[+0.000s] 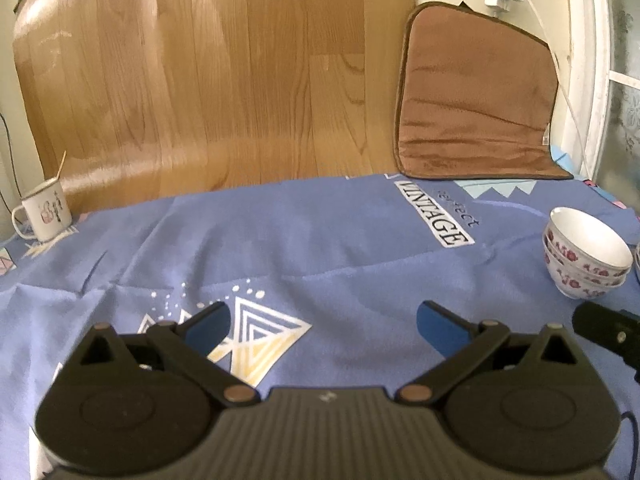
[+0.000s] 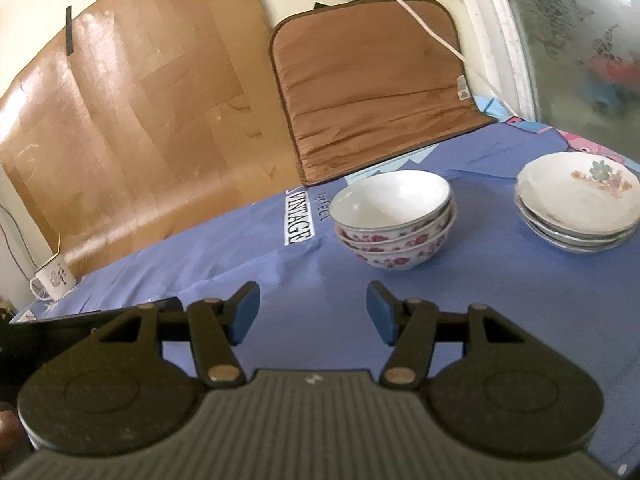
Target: Organize plates and bowls
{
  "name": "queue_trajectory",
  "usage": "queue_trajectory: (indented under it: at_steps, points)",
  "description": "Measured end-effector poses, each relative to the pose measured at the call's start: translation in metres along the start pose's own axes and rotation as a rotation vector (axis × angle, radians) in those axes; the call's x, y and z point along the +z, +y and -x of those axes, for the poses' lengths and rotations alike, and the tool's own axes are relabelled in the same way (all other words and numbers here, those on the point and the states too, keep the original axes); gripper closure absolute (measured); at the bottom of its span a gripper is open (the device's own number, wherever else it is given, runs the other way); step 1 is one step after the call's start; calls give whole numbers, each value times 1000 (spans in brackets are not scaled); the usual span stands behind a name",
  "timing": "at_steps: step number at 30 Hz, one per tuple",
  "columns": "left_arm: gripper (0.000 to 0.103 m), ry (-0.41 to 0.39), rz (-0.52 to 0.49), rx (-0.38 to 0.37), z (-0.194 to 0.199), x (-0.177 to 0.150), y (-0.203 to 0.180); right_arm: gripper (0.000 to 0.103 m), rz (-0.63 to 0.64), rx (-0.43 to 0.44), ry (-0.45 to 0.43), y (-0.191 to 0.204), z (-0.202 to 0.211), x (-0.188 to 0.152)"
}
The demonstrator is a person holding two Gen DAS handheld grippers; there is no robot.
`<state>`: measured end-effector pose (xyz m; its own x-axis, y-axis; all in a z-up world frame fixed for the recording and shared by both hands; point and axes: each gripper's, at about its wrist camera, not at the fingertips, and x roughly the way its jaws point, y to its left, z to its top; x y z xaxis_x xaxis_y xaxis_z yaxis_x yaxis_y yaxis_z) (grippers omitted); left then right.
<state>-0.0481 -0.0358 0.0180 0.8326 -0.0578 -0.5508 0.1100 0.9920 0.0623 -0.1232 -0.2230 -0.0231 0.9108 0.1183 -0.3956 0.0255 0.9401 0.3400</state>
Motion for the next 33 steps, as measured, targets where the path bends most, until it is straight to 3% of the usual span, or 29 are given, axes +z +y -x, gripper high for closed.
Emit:
queue_trajectory:
  at_steps: [5,14,33]
  points:
    - [0,-34,-22,2,2,-1,-6,39,-21,-10,-13,-5,1,1]
    - [0,14,-64,-39,0,-3,-19,34,-34,-18,-26,-10,4,1]
    - [0,19,-100,-60,3,-4,-33,34,-57,-29,-44,-17,9,0]
